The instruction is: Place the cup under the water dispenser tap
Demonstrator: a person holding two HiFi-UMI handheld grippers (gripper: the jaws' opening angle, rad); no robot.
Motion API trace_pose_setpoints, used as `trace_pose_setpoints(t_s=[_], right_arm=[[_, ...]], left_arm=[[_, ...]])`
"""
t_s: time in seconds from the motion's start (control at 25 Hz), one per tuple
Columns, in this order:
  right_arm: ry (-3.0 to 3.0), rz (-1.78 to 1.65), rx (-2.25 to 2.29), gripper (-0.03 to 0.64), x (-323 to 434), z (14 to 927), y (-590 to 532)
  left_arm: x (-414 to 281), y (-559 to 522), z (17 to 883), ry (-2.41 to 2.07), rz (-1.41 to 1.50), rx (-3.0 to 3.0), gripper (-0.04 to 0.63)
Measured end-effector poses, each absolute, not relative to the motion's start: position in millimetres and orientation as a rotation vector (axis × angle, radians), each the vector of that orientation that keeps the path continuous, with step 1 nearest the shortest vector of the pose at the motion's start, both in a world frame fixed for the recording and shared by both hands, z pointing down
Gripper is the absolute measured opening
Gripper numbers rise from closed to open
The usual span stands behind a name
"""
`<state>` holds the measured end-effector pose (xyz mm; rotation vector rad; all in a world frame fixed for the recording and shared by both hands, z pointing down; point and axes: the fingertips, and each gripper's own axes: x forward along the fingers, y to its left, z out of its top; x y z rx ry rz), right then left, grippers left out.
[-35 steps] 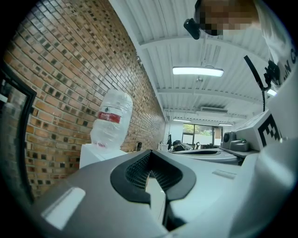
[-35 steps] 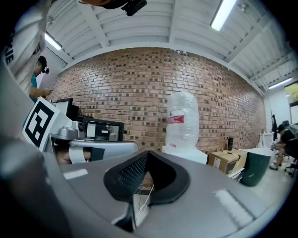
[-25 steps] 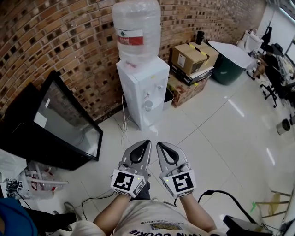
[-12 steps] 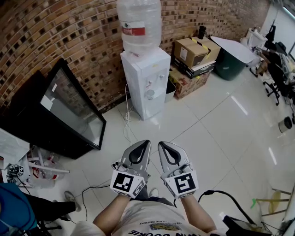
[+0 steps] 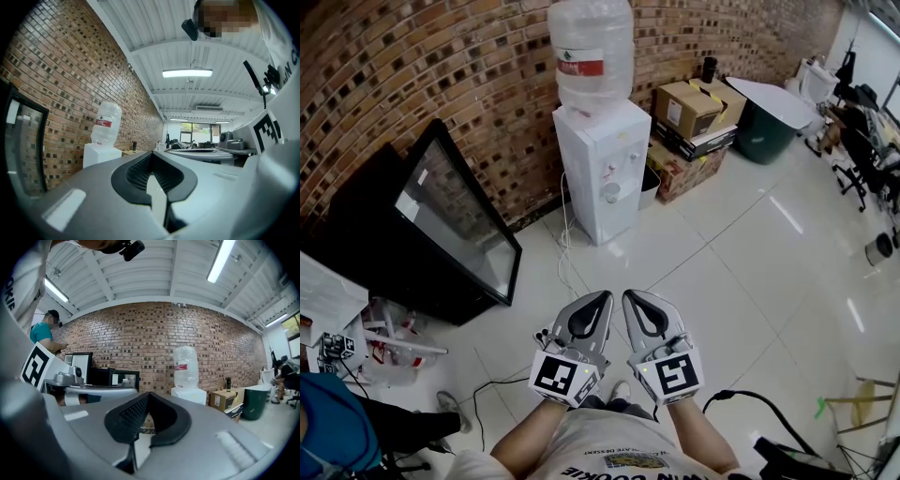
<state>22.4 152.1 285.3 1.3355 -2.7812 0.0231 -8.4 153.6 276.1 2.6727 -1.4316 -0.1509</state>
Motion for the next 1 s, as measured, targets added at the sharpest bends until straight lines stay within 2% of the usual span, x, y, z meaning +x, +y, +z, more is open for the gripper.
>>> trace_pose_setpoints(t_s=[0.4, 1.0], right_arm=[[-2.750, 0.006, 1.364, 0.005, -1.1, 282.7, 166.6], [-2.715, -0.012, 1.406, 0.005, -4.0, 284.8, 171.3]], left_arm=[[-38.3, 168.6, 270.4, -1.441, -0.192, 2.671, -0.008], [-38.8, 174.8, 275.1, -1.418, -0.183, 2.707, -0.008]])
